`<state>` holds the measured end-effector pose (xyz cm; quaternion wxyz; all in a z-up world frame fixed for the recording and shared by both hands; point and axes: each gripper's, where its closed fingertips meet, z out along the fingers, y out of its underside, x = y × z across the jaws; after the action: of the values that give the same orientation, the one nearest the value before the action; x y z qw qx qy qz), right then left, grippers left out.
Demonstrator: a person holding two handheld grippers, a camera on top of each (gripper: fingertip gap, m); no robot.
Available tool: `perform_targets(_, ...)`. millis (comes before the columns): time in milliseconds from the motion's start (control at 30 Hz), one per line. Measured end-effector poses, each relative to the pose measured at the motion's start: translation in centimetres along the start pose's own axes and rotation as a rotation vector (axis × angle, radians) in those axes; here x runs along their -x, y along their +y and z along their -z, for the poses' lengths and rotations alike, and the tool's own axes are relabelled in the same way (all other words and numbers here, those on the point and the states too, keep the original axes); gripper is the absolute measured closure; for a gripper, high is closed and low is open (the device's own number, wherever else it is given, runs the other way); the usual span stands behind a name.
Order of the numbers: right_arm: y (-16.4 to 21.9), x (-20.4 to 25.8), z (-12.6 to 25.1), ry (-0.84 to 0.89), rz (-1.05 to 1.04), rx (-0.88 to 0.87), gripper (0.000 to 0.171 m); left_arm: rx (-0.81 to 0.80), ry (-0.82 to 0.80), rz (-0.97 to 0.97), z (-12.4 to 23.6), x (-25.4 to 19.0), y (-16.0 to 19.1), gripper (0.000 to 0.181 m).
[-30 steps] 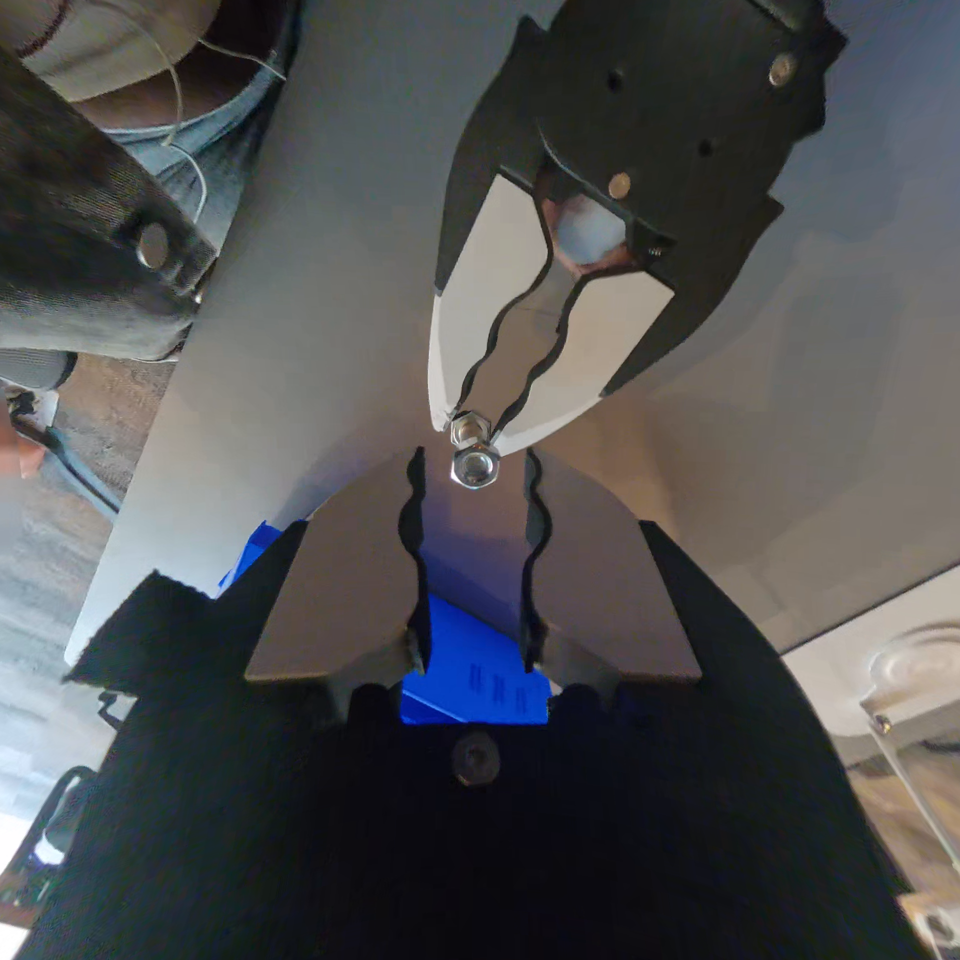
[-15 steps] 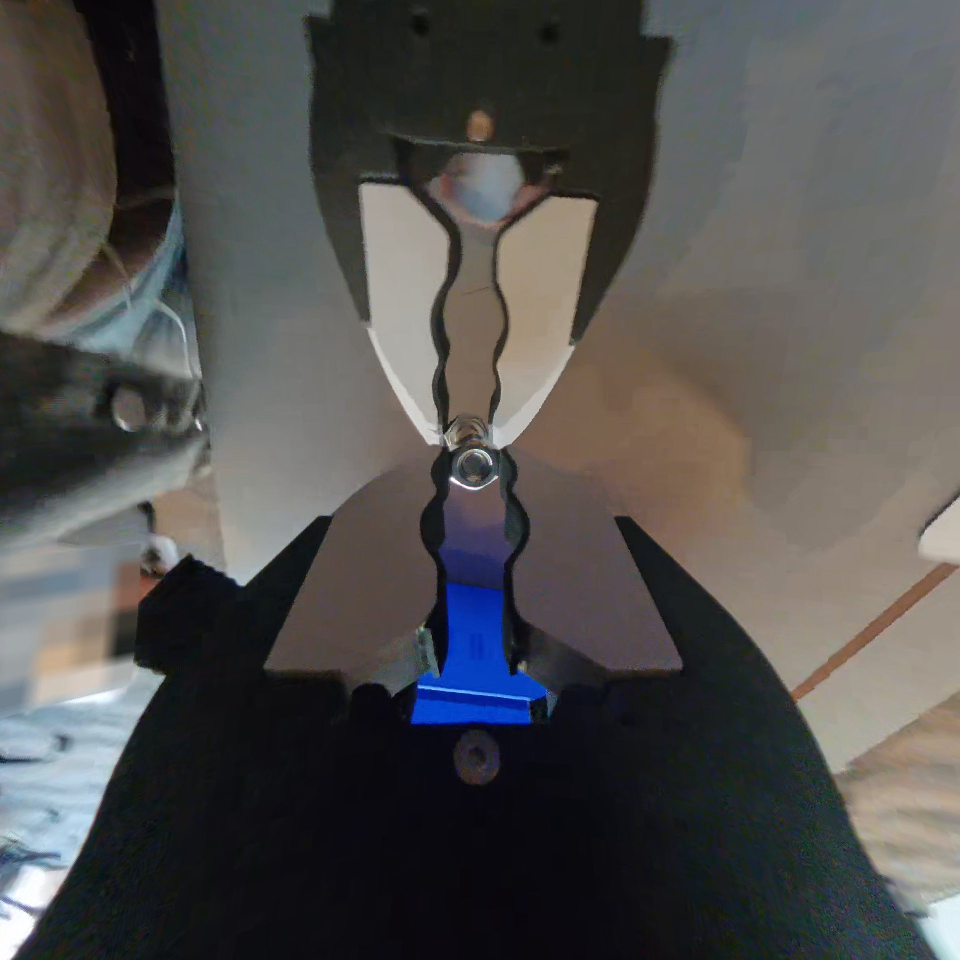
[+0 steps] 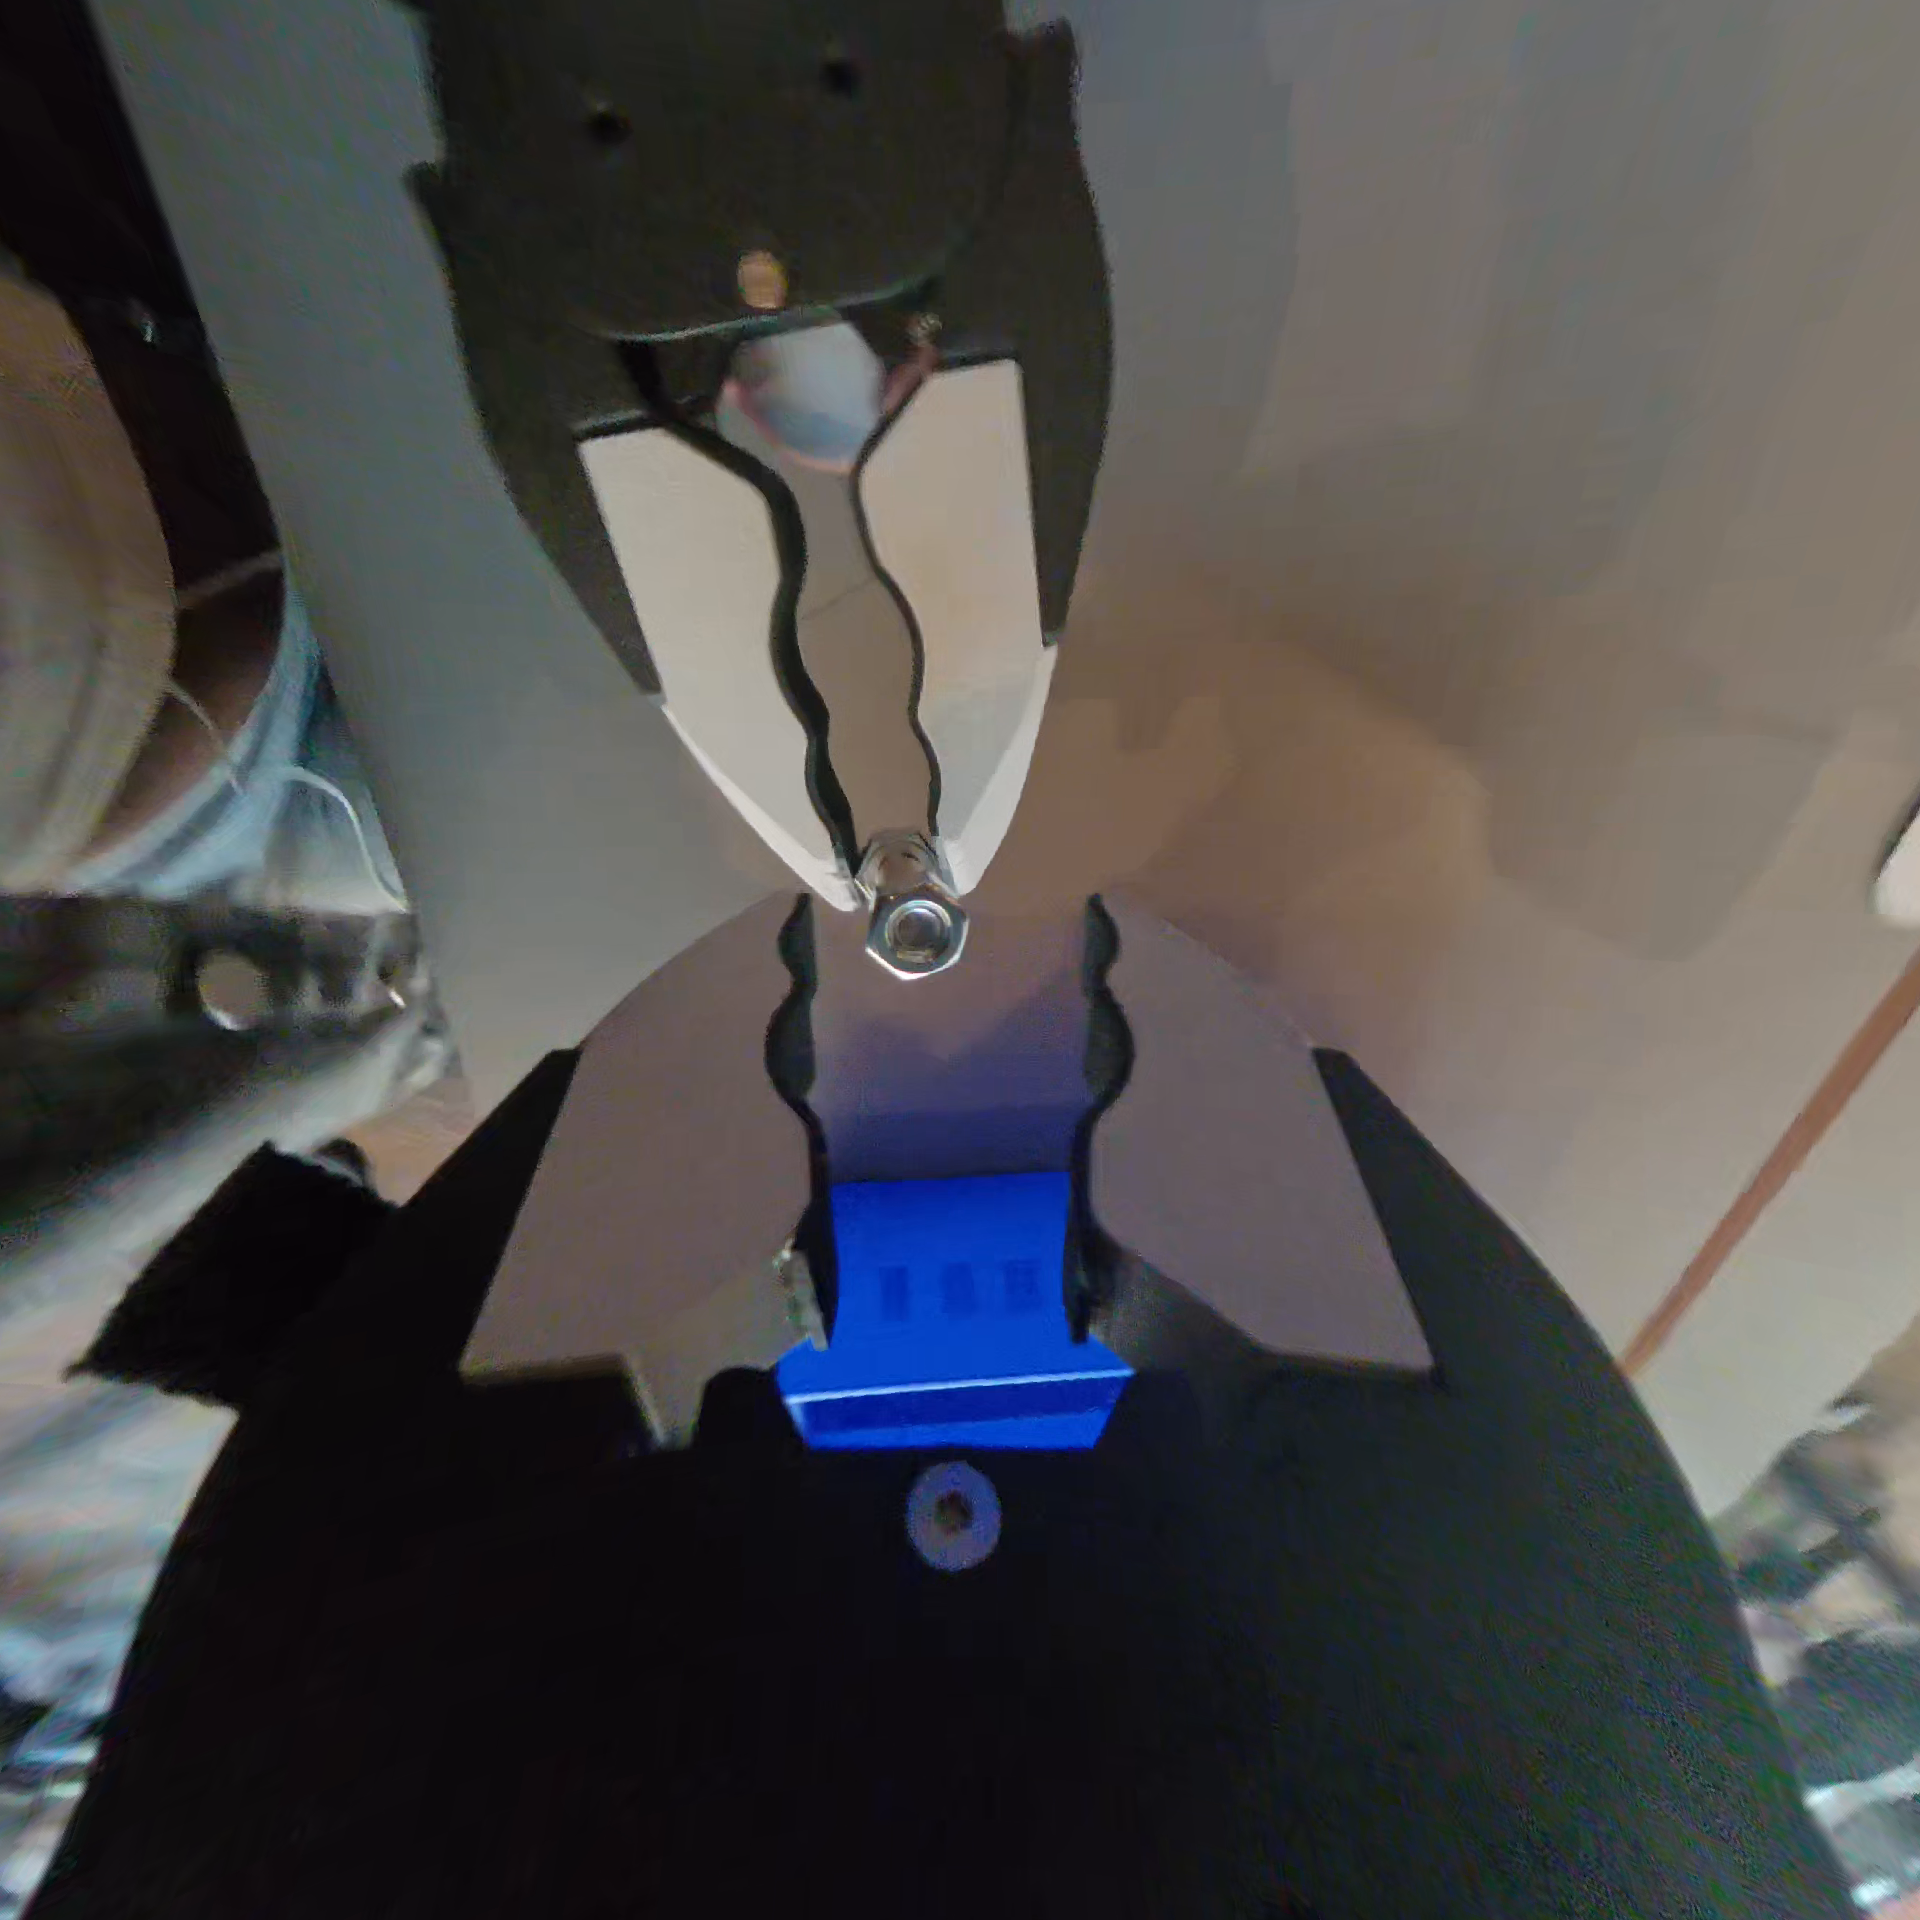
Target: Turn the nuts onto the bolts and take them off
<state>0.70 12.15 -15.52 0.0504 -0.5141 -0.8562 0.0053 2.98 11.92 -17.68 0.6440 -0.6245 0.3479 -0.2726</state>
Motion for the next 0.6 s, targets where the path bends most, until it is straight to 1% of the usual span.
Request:
perform_targets(33, -0.3, 0.0, 0.3, -0.013, 0.100, -0.017, 0.119, 0.000, 0.003, 0.000, 0.0, -0.1, 0.0, 0.163)
perform_targets(100, -0.6, 0.3, 1.0, -0.042, 0.292, -0.049, 0.119, -0.001, 0.004, -0.001, 0.0, -0.1, 0.0, 0.163)
perform_targets(167, -0.3, 0.9, 1.4, -0.102, 0.457, -0.034, 0.116, -0.001, 0.005, 0.002, 0.0, -0.1, 0.0, 0.163)
perform_targets(233, 0.0, 1.2, 1.3, -0.129, 0.590, -0.007, 0.118, -0.003, 0.007, 0.006, 0.0, -0.1, 0.0, 0.163)
perform_targets(333, -0.2, 1.5, 1.0, -0.176, 0.680, 0.006, 0.122, -0.005, 0.007, 0.013, 0.0, 0.0, 0.0, 0.163)
perform_targets(433, -0.5, 1.3, 0.5, -0.181, 0.736, 0.025, 0.123, -0.006, 0.008, 0.015, 0.1, 0.1, -0.1, 0.163)
perform_targets(600, -0.4, 1.1, -0.1, -0.207, 0.784, 0.044, 0.130, -0.008, 0.012, 0.018, 0.1, 0.0, -0.1, 0.163)
